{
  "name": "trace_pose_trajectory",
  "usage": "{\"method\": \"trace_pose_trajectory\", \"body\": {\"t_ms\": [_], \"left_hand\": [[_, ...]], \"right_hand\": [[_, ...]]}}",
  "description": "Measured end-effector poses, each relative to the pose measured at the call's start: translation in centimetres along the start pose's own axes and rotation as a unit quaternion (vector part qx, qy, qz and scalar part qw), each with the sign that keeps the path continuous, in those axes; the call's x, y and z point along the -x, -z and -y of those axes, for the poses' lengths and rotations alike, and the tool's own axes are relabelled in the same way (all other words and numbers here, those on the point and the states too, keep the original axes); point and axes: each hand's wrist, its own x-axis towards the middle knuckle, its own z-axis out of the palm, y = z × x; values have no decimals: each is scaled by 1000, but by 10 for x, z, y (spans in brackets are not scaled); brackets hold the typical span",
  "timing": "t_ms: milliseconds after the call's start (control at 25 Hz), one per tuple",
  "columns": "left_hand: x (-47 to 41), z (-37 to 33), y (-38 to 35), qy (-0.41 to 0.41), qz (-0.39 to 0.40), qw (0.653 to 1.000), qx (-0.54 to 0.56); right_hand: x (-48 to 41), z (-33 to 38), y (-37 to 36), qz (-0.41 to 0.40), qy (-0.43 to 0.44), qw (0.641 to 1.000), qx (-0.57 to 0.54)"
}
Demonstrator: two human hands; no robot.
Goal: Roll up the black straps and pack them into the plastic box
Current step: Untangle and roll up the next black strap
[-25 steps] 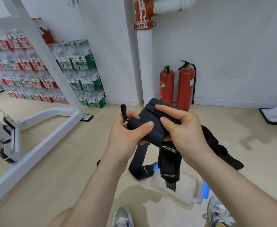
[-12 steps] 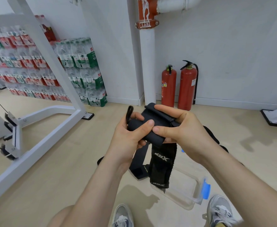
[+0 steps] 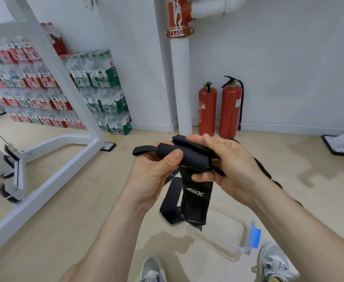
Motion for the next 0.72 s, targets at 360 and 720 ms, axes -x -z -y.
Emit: {"method": "trace_pose_trajectory", "body": {"t_ms": [360,720], "left_hand": [[6,-4,-8,22,-55,992,-113],[3,1,-15,54,-177,981,-59]], "right_hand": [[0,-8,-3,-19,31,998,60],[1,-11,-8,-6,20,992,128]]}}
